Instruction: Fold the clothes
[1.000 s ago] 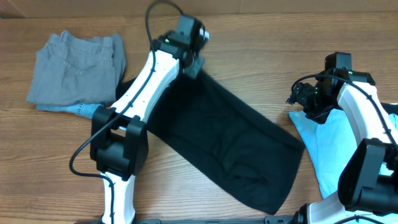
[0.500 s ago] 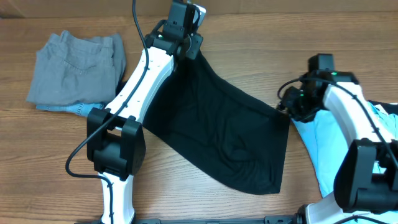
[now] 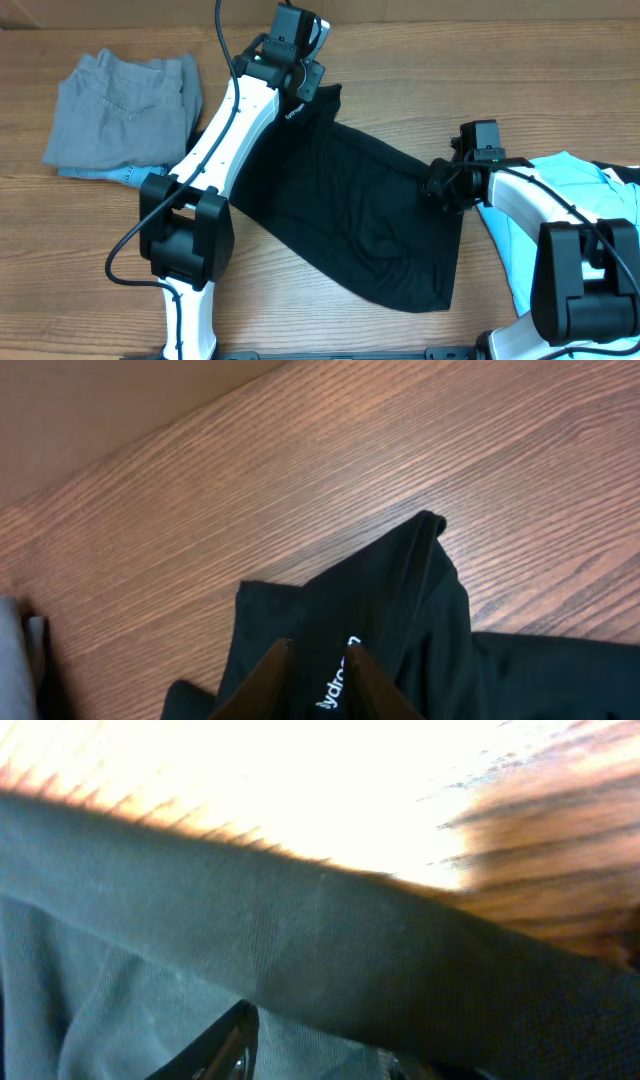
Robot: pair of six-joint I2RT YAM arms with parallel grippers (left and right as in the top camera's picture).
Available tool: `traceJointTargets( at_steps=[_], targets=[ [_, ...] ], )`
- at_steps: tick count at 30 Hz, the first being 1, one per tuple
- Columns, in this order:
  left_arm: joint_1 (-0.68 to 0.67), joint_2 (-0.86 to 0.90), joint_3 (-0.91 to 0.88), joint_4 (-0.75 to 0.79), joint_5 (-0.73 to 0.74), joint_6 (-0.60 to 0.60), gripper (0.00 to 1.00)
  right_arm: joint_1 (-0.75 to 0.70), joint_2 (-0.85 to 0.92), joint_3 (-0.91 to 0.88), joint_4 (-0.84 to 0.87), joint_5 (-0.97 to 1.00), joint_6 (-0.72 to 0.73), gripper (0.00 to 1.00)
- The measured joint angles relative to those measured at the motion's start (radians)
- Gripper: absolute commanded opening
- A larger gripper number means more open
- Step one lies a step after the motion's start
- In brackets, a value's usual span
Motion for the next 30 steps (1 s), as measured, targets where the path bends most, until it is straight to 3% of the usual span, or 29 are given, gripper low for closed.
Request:
traceJointTargets(
  at_steps=[1,3,4,10,14,21,25,30],
  targets=[
    [0.000,0.000,0.000,-0.005,0.000,0.000,0.22,0.000,-0.002,-0.006,0.008,-0.001,0.000,0.32],
    [0.000,0.000,0.000,-0.024,0.000,0.000,0.22,-0.001,-0.005,-0.015,0.020,0.000,0.010,0.07],
    [0.000,0.000,0.000,-0.030,0.000,0.000,0.23,-0.001,-0.005,-0.017,0.027,0.000,0.015,0.04],
    [0.000,0.000,0.000,-0.058,-0.003,0.000,0.24,-0.028,-0.007,0.004,-0.047,-0.002,0.021,0.04],
    [0.001,0.000,0.000,-0.069,-0.003,0.000,0.25,-0.090,-0.066,0.113,-0.128,-0.002,0.021,0.04],
    [0.001,0.000,0.000,-0.080,-0.003,-0.001,0.31,-0.171,-0.130,0.240,0.150,0.052,0.022,0.04],
    [0.001,0.000,0.000,-0.117,-0.003,-0.005,0.39,-0.172,-0.106,0.240,0.290,0.182,0.020,0.07],
    [0.006,0.000,0.000,-0.172,-0.003,-0.009,0.61,-0.214,-0.074,0.240,0.284,0.307,0.011,0.07]
  ],
)
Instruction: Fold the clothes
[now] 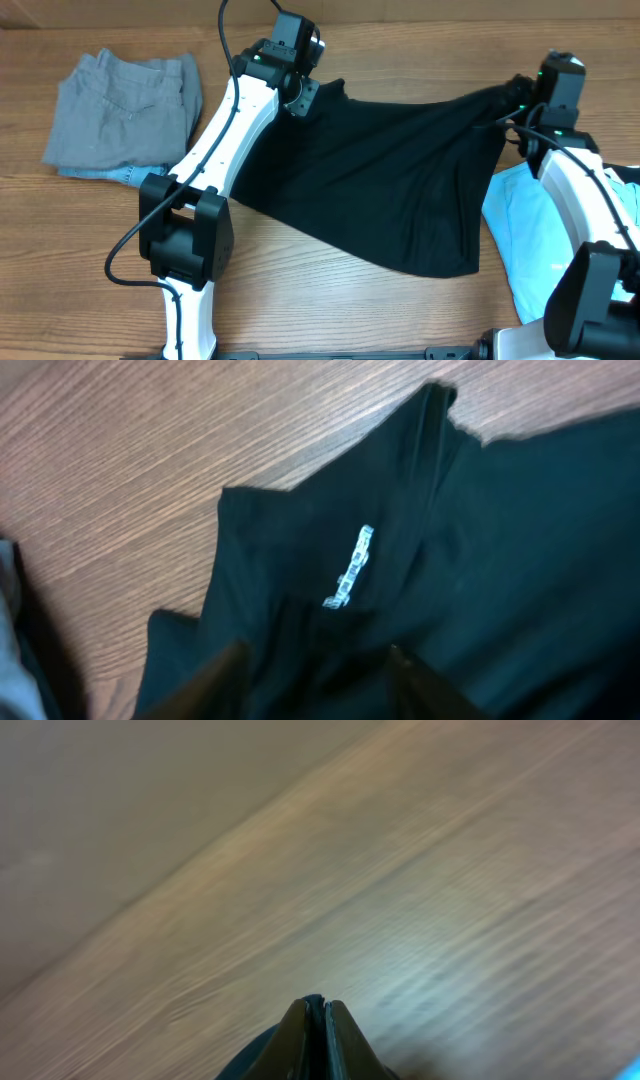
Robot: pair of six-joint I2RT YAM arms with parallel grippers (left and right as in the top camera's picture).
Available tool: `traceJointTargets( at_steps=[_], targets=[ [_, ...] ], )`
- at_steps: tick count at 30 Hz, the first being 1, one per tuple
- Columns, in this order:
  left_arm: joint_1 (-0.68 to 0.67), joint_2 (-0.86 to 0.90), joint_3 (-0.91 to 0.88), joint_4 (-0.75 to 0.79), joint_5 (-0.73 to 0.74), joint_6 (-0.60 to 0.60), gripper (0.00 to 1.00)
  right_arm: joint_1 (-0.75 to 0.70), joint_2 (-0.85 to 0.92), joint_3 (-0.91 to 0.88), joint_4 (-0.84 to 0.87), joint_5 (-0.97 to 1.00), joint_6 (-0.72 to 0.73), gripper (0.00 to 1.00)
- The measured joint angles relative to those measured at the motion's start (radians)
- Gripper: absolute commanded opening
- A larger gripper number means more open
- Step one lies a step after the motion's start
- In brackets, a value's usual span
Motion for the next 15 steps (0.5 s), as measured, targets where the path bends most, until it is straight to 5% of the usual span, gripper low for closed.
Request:
traceJointTargets(
  at_steps=[2,5,6,9,15],
  targets=[
    [0.006,0.000,0.000,-0.001,0.001,-0.003,0.66,-0.039,0.000,0.000,-0.029,0.007,0.003,0.12],
    [0.016,0.000,0.000,0.020,0.026,-0.001,0.77,-0.102,0.000,0.000,-0.089,-0.029,0.010,0.72],
    [0.021,0.000,0.000,0.042,0.043,-0.003,0.79,-0.117,0.000,0.000,-0.106,-0.040,0.010,0.78],
    [0.028,0.000,-0.001,0.103,0.093,-0.003,0.81,-0.140,0.000,0.000,-0.164,-0.100,0.010,0.87],
    [0.029,0.032,-0.003,0.170,0.192,-0.021,0.75,-0.134,0.000,0.000,-0.389,-0.299,0.010,0.86]
  ],
)
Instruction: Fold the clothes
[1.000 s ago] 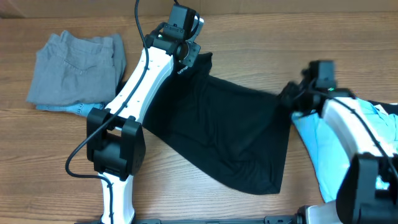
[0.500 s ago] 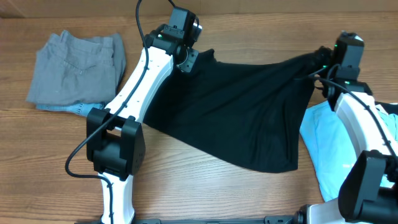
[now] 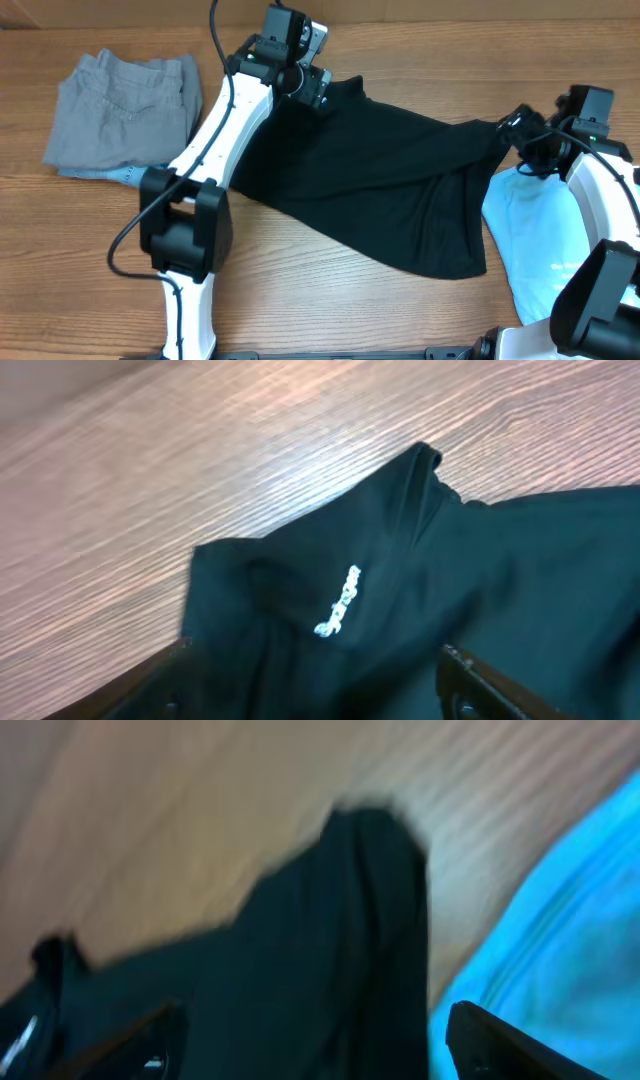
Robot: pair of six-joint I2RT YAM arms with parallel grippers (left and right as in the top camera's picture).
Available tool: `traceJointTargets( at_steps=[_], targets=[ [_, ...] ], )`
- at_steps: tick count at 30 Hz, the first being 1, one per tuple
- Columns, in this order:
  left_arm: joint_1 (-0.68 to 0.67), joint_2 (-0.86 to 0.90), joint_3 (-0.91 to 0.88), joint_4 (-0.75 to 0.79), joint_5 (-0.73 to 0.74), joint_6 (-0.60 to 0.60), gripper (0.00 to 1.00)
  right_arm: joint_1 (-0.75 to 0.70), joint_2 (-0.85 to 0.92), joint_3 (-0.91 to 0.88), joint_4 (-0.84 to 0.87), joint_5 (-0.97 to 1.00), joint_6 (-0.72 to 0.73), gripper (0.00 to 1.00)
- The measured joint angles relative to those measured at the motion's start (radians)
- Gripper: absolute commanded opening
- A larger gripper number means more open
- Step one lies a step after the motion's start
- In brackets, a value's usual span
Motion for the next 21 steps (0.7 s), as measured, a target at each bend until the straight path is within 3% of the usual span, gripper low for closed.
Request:
traceJointTargets(
  at_steps=[3,5,8,10,12,16,21],
  targets=[
    [0.000,0.082,-0.002,0.047,0.045,-0.005,0.73,0.001,0.000,0.002,-0.083,-0.080,0.000,0.84],
    [0.000,0.139,-0.005,0.089,0.068,-0.005,0.64,0.002,0.001,0.002,-0.142,-0.119,0.001,0.84],
    [0.000,0.201,-0.010,0.138,0.085,-0.010,0.40,0.002,0.001,0.002,-0.203,-0.143,-0.010,0.84],
    [0.000,0.225,-0.013,0.156,0.090,-0.011,0.17,0.002,0.001,0.002,-0.226,-0.154,-0.023,0.84],
    [0.000,0.234,-0.013,0.171,0.095,-0.010,0.04,0.002,0.001,0.002,-0.245,-0.158,-0.030,0.82],
    [0.023,0.234,0.011,0.177,0.055,-0.062,0.04,0.013,0.001,0.002,-0.274,-0.161,-0.050,0.80],
    [0.190,0.233,0.218,0.178,0.040,-0.200,0.04,0.103,0.002,-0.066,-0.269,-0.115,-0.080,0.82]
  ],
)
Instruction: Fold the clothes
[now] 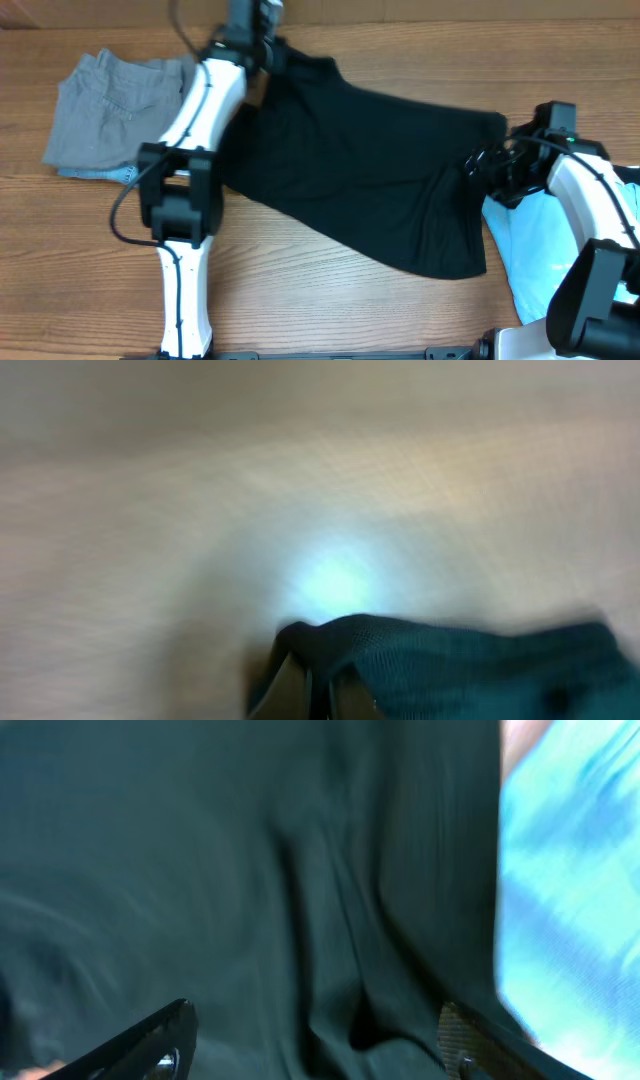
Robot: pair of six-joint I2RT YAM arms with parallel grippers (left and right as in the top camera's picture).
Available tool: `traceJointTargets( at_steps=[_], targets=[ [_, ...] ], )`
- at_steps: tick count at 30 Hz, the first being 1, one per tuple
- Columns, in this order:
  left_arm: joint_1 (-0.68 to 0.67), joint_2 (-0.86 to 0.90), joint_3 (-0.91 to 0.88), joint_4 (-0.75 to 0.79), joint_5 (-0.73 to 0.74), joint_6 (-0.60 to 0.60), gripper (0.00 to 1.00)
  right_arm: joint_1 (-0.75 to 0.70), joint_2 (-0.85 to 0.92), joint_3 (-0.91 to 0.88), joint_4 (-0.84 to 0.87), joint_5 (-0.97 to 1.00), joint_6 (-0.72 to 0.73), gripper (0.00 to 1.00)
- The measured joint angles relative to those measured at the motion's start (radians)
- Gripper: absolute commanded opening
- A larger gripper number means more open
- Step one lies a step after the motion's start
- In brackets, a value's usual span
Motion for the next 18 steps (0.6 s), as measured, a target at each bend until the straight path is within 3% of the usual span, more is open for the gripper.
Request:
traceJointTargets(
  at_steps=[2,4,7,11,18],
  targets=[
    [0.063,-0.003,0.038,-0.006,-0.003,-0.021,0.04,0.023,0.000,-0.032,0.002,0.018,-0.003,0.82],
    [0.127,-0.003,0.052,-0.041,-0.013,-0.042,0.48,0.029,0.000,-0.060,0.001,0.036,-0.005,0.82],
    [0.149,-0.003,0.052,-0.056,0.018,-0.045,0.77,0.029,0.001,-0.074,-0.003,0.048,-0.007,0.75],
    [0.139,-0.003,0.053,-0.088,0.111,-0.033,0.75,0.029,0.002,-0.079,-0.024,0.049,-0.014,0.56],
    [0.139,-0.070,0.058,-0.289,0.198,0.045,0.74,0.036,0.002,-0.101,0.015,-0.007,-0.044,0.54]
  ],
)
